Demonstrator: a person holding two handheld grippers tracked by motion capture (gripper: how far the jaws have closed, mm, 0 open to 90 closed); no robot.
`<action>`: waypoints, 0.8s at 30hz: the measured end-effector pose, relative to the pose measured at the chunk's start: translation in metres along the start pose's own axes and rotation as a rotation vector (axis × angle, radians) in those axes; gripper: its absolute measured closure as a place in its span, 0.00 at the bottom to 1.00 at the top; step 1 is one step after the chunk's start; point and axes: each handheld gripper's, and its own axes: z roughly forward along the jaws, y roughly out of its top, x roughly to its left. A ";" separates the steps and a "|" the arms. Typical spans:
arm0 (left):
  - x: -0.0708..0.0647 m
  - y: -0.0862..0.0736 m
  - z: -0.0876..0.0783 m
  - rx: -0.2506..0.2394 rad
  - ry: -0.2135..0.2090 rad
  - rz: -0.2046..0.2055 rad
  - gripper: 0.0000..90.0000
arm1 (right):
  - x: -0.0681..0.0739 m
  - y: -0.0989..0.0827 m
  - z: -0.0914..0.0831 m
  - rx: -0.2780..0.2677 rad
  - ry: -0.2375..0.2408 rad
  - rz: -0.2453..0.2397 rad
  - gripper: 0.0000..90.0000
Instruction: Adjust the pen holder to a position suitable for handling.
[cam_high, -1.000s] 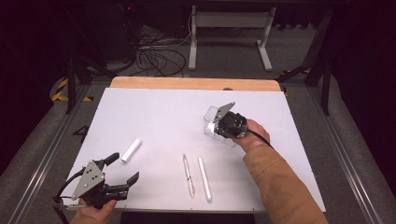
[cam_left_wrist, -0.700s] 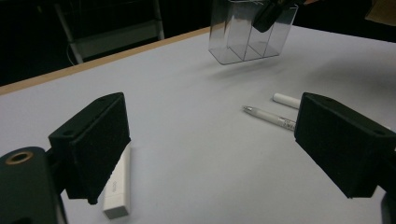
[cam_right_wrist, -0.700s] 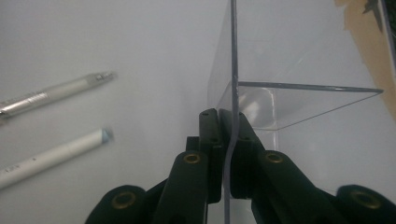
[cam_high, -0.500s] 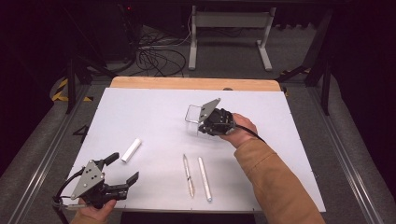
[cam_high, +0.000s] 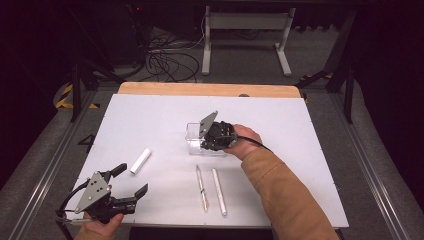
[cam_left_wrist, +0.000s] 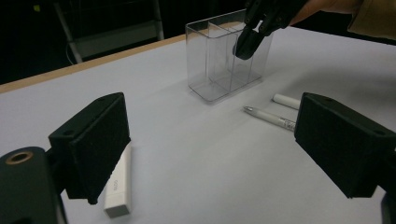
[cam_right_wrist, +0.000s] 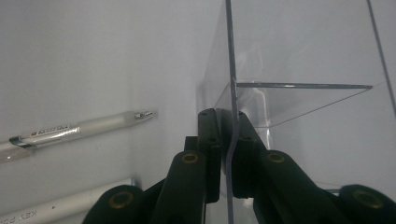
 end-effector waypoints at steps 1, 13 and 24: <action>0.000 0.000 0.000 0.000 0.000 0.001 0.12 | 0.000 0.000 0.001 -0.002 0.006 -0.002 0.95; 0.000 0.000 0.000 0.002 -0.001 0.001 0.12 | -0.001 -0.003 -0.001 -0.006 0.013 -0.023 0.94; -0.001 0.000 0.000 0.002 -0.002 0.000 0.12 | 0.000 -0.004 -0.003 -0.019 0.031 -0.039 0.95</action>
